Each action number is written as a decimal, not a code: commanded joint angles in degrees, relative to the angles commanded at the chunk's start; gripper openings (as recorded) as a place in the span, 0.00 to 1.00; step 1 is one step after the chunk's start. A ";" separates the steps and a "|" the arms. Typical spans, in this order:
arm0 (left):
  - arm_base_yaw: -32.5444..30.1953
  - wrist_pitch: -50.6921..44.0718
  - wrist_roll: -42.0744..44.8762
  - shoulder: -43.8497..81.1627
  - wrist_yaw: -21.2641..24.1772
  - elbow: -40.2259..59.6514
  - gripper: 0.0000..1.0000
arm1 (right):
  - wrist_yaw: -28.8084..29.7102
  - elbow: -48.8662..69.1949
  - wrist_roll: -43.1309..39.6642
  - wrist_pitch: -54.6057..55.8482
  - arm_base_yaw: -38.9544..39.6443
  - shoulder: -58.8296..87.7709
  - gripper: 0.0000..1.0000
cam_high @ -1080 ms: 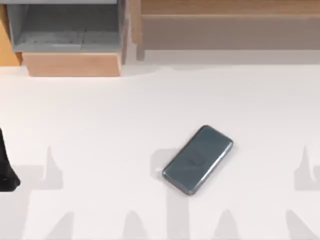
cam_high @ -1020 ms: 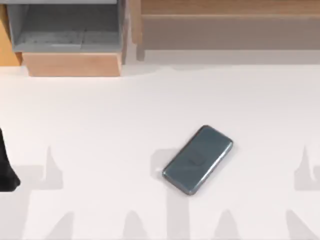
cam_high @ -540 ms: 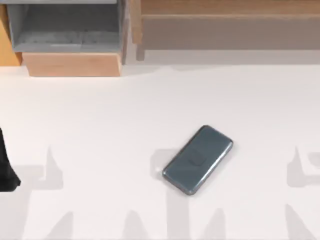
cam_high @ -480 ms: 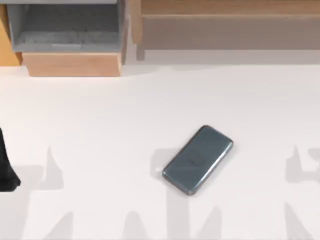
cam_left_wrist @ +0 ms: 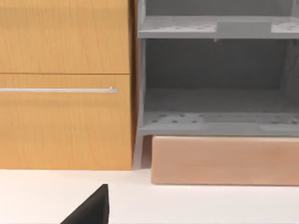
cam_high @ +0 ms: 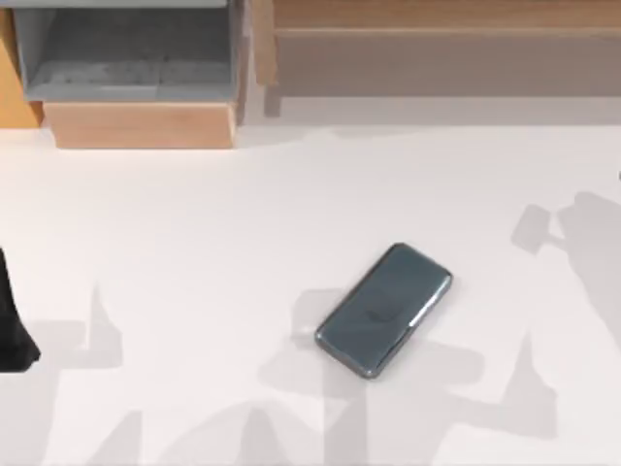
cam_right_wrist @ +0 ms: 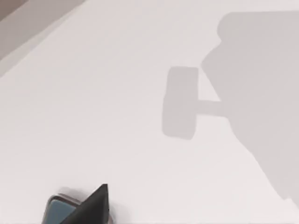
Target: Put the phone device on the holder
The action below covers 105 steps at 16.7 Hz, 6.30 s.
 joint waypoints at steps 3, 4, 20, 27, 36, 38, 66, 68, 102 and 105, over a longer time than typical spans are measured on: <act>0.00 0.00 0.00 0.00 0.00 0.00 1.00 | -0.74 8.18 7.58 -4.99 2.10 11.13 1.00; 0.00 0.00 0.00 0.00 0.00 0.00 1.00 | -0.65 10.81 9.87 -6.56 2.56 13.85 1.00; 0.00 0.00 0.00 0.00 0.00 0.00 1.00 | 3.04 49.59 39.70 -32.14 28.82 54.48 1.00; 0.00 0.00 0.00 0.00 0.00 0.00 1.00 | 3.34 51.68 41.20 -34.99 32.00 57.63 1.00; 0.00 0.00 0.00 0.00 0.00 0.00 1.00 | 3.38 43.71 41.03 -21.76 31.78 62.50 1.00; 0.00 0.00 0.00 0.00 0.00 0.00 1.00 | 3.39 42.30 41.05 -19.76 31.78 63.44 1.00; 0.00 0.00 0.00 0.00 0.00 0.00 1.00 | 3.53 43.24 40.59 -22.56 31.82 60.66 0.00; 0.00 0.00 0.00 0.00 0.00 0.00 1.00 | 3.52 43.95 40.59 -24.48 31.80 60.21 0.00; 0.00 0.00 0.00 0.00 0.00 0.00 1.00 | -24.40 4.72 -36.78 11.18 -37.23 0.68 0.00; 0.00 0.00 0.00 0.00 0.00 0.00 1.00 | -27.17 1.16 -43.87 14.39 -42.69 -1.20 0.00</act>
